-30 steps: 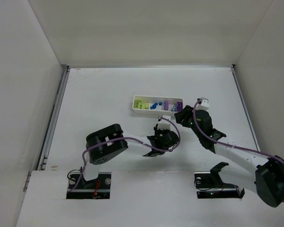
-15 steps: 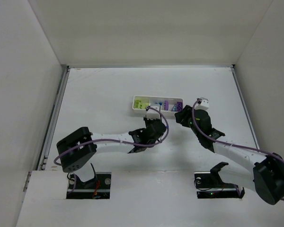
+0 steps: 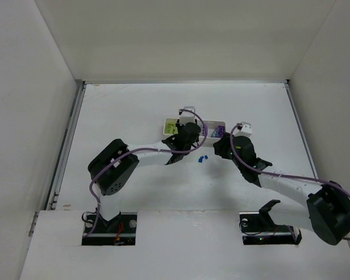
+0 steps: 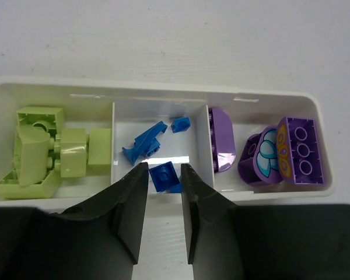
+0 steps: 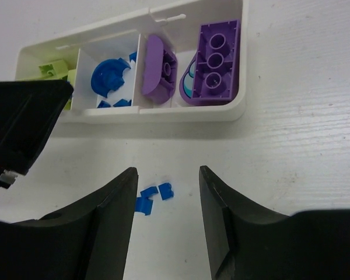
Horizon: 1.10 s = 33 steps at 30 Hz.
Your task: Sort the legos into containers by color
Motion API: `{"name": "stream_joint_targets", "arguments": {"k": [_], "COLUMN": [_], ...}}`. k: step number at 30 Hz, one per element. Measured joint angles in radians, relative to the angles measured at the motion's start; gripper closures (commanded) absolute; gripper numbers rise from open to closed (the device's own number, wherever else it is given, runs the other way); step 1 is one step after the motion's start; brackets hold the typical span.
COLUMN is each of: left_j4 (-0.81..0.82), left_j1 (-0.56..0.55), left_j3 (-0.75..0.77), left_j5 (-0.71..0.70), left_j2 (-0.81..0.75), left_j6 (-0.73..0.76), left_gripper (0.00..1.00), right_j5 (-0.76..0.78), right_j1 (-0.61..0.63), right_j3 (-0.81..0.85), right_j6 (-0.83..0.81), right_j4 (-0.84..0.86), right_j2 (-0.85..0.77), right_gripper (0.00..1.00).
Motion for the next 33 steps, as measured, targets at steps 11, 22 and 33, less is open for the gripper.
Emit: {"name": "stream_joint_targets", "arguments": {"k": [11,22,33], "left_j4": [0.024,0.108,0.193], "left_j1": [0.008,-0.180,-0.173], "left_j3": [-0.080,-0.386,-0.472], "left_j5": [0.019,0.052,0.086], "left_j2": [-0.054,-0.261,-0.291], "left_j6": [0.014,0.013,-0.006], "left_gripper": [0.65,0.71,0.70], "right_j5": [0.023,0.034,0.041], "right_j1": [0.053,0.149,0.173], "right_j3": [0.033,0.077,0.161], "right_j6": [-0.039,-0.070,-0.076], "right_j4": [-0.009,-0.107,-0.219], "right_j2": [0.039,0.125,0.279], "right_gripper": [0.64,0.66,0.63]}}
